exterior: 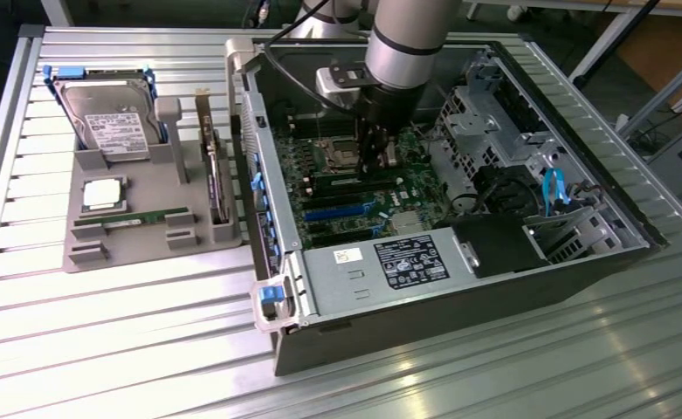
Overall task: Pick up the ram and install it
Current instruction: 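Insert the ram into the slot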
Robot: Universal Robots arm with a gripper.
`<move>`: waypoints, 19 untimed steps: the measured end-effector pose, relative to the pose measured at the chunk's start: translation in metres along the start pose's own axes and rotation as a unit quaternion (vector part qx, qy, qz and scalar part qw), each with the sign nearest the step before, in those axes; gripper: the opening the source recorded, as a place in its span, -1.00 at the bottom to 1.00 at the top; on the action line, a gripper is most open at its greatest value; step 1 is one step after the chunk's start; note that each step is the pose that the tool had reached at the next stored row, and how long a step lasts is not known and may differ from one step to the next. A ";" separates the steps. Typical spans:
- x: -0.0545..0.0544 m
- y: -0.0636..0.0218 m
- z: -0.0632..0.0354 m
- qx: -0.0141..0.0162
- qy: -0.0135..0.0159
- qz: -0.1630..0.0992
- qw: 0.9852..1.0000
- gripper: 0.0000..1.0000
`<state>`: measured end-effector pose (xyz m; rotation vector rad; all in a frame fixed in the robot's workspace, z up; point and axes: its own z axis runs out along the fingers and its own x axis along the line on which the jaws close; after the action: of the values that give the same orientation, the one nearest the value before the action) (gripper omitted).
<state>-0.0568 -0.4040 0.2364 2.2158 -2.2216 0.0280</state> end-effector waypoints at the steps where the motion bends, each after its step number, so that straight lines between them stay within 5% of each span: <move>1: 0.000 0.0000 0.0003 0.000 0.000 0.000 1.000 -0.75; 19: 0.000 -0.0008 -0.0055 -0.001 0.000 0.005 1.000 -0.75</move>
<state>-0.0560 -0.4042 0.2419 2.2040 -2.2319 0.0256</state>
